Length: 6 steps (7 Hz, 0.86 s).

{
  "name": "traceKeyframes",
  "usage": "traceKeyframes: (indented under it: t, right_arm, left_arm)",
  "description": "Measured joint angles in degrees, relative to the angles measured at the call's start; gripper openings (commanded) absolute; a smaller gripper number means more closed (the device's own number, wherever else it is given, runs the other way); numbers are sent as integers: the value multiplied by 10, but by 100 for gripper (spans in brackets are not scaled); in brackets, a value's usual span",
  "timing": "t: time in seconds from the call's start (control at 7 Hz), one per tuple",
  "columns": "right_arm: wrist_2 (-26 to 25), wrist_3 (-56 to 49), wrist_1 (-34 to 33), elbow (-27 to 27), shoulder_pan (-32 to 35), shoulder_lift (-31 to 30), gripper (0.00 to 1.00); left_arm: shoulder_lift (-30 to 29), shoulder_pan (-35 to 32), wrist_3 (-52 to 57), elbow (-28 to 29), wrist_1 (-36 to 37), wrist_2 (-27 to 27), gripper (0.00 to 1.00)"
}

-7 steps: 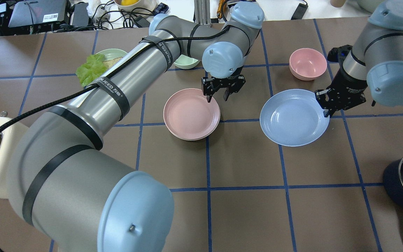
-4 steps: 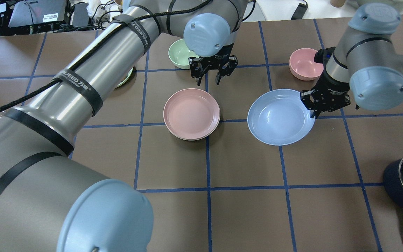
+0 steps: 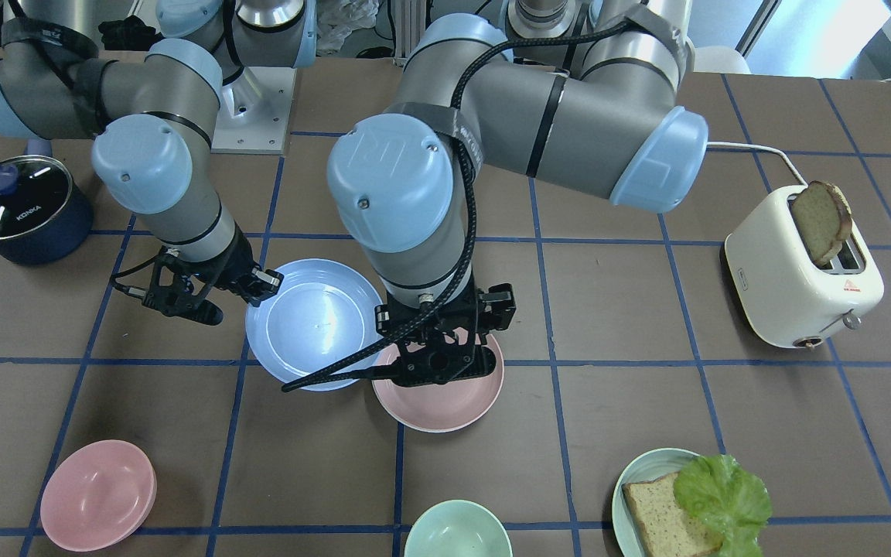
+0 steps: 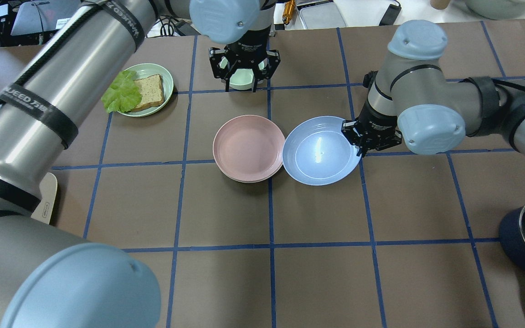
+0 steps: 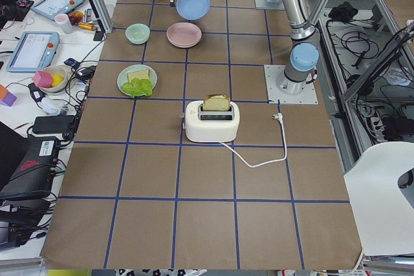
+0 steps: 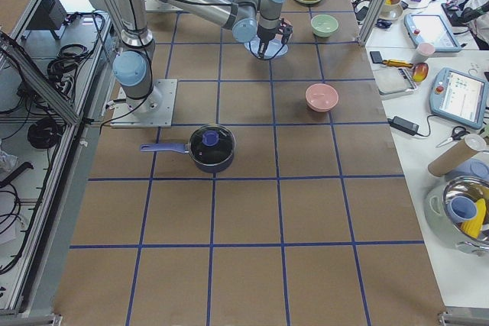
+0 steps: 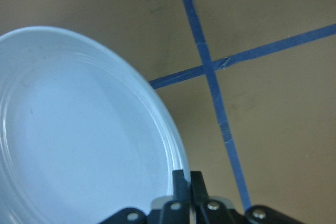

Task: Stack three plates with pink and blue
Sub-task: 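Lift the left gripper away while the right gripper carries the blue plate over the stack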

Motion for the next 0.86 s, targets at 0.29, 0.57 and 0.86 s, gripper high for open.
traceKeyframes:
  t: [0.29, 0.57, 0.86]
  right_arm:
    - [27, 73, -25, -6, 32, 9, 0]
    - [36, 146, -70, -23, 79, 38, 0]
    - [37, 181, -81, -59, 103, 72, 0]
  left_arm:
    - [35, 19, 39, -20, -7, 3, 56]
    - [87, 36, 68, -79, -6, 1, 53]
    - [139, 60, 81, -135, -1, -5, 53]
